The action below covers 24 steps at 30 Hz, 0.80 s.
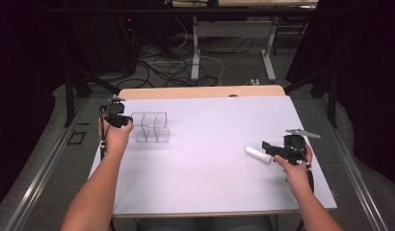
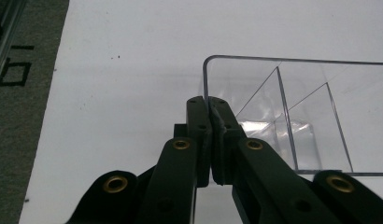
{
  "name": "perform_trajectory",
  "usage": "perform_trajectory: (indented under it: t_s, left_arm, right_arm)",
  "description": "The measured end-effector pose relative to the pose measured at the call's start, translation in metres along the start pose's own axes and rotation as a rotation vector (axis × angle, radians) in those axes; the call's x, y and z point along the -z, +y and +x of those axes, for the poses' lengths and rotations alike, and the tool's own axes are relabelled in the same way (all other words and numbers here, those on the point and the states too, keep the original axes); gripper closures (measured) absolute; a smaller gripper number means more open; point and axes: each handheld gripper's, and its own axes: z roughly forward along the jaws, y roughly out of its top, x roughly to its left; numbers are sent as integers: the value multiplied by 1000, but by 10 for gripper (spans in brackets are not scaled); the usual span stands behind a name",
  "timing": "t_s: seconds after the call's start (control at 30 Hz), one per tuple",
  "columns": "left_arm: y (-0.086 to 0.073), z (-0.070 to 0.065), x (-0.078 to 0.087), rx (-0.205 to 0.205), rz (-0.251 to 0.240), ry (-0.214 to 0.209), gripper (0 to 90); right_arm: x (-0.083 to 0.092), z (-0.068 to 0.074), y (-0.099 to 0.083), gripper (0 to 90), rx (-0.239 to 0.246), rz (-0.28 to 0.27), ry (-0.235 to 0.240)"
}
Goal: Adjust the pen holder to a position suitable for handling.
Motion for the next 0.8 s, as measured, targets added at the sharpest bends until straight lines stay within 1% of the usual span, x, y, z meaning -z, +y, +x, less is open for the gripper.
perform_trajectory:
  t_s: [0.03,0.17,0.27,0.3,0.43,0.5,0.53,0.57,0.63,0.67,0.7,0.73,0.77,0.8]
  left_arm:
    - [-2,-1,1,-7,2,1,890]
    - [-10,-2,6,1,1,-8,889]
    - [-15,-2,10,3,1,-13,888]
    - [-17,-2,11,-8,6,-14,889]
    - [-24,-2,17,13,-1,-24,886]
    - [-29,-3,19,11,-5,-23,886]
    - [-31,-4,23,4,3,-19,887]
    - [-33,-5,23,8,-4,-20,887]
    - [-35,-6,24,12,-5,-20,887]
    - [-36,-6,26,2,-2,-17,887]
    - [-38,-7,26,14,-6,-19,887]
    - [-39,-6,28,3,0,-15,887]
    - [-41,-7,29,10,-3,-17,887]
    - [-42,-7,30,8,0,-14,887]
  right_arm:
    - [0,0,0,69,-2,1,0]
    - [0,1,0,69,3,-2,0]
    - [0,1,0,69,-3,0,1]
    - [0,1,0,69,-3,1,1]
    - [1,0,0,69,-5,-3,-2]
    - [1,1,-1,69,-11,-2,-1]
    - [1,0,-1,69,-5,-3,-2]
    - [1,1,-1,69,-13,0,-2]
    - [1,0,0,69,-5,-4,-1]
    - [1,0,0,69,-5,-4,-1]
    - [2,1,0,69,-8,-4,1]
    - [2,1,0,69,-8,-3,1]
    - [2,1,0,69,-8,-4,0]
    - [2,1,0,69,-9,-5,0]
